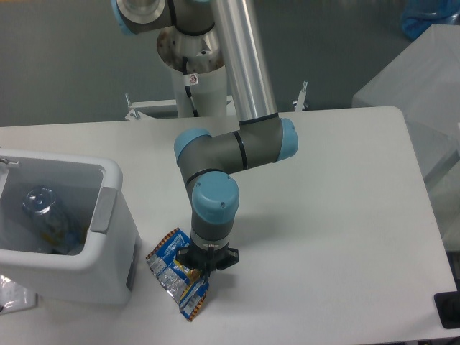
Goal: Place the trash in the trash can
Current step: 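Lower and close the gripper on the snack wrapper, then lift, then carry the snack wrapper over the white trash bin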
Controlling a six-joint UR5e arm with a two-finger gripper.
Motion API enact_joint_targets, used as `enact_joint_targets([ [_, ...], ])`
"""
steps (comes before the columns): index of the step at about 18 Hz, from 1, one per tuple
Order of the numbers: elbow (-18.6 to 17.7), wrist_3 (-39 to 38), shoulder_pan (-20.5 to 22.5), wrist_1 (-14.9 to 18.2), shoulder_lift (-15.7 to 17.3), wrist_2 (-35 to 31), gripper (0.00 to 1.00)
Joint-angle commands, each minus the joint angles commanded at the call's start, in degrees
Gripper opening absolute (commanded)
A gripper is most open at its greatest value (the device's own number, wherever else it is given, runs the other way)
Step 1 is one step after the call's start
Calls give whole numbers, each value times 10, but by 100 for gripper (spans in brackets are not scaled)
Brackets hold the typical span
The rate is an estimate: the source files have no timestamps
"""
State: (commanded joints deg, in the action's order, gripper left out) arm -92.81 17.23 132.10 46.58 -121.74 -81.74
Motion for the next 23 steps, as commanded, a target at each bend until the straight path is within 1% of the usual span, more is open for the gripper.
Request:
enact_joint_targets([
  [3,3,2,6,-2,25,2,6],
  [5,8,2,15,-2,55,3,6],
  [8,21,3,21,-2,87,28,6],
  [10,40,2,27,-2,95,43,6],
  [14,93,-4,43,-3,113,61,6],
  [18,126,-12,47,-7,132,76,6],
  [21,162,-90,47,-10,139,77,6],
  [23,183,-123,47,-10,142,77,7],
])
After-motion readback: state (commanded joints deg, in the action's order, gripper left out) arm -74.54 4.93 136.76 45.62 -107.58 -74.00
